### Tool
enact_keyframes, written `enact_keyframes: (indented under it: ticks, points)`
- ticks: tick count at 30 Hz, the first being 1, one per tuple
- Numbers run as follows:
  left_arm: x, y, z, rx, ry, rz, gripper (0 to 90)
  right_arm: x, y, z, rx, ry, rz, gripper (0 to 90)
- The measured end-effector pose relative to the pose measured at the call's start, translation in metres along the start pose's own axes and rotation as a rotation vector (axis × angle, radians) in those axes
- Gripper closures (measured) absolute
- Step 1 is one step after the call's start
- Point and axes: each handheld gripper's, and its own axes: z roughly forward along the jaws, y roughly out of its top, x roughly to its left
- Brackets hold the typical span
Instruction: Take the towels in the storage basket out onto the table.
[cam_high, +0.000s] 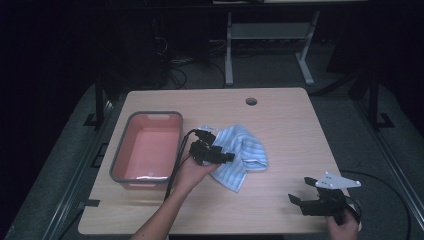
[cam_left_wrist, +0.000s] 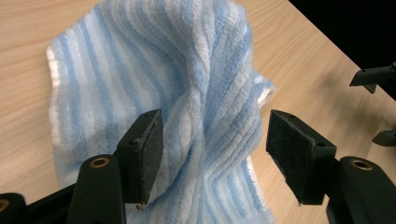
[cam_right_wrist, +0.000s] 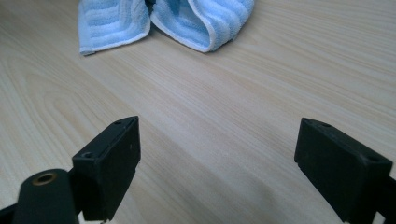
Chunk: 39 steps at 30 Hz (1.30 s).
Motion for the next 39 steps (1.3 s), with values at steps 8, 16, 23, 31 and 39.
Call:
enact_keyframes:
  ticks: [8, 16, 23, 31, 39]
  points:
    - [-0.001, -0.011, -0.005, 0.004, 0.001, 0.007, 34.8, -0.002, 0.000, 0.002, 0.009, -0.008, -0.001, 13.7]
    - [0.001, -0.020, -0.008, 0.004, -0.005, -0.003, 31.2, -0.003, -0.001, 0.002, 0.011, -0.008, 0.006, 13.7]
    - [-0.004, -0.028, -0.009, 0.009, -0.018, 0.014, 30.7, -0.002, -0.002, 0.002, 0.016, -0.014, 0.003, 13.7]
    - [-0.010, -0.039, -0.014, 0.009, -0.022, 0.034, 29.8, -0.002, -0.002, 0.002, 0.017, -0.016, 0.000, 13.7]
    - [-0.010, -0.049, -0.018, 0.007, -0.028, 0.033, 29.3, -0.003, -0.002, 0.003, 0.020, -0.018, -0.002, 13.7]
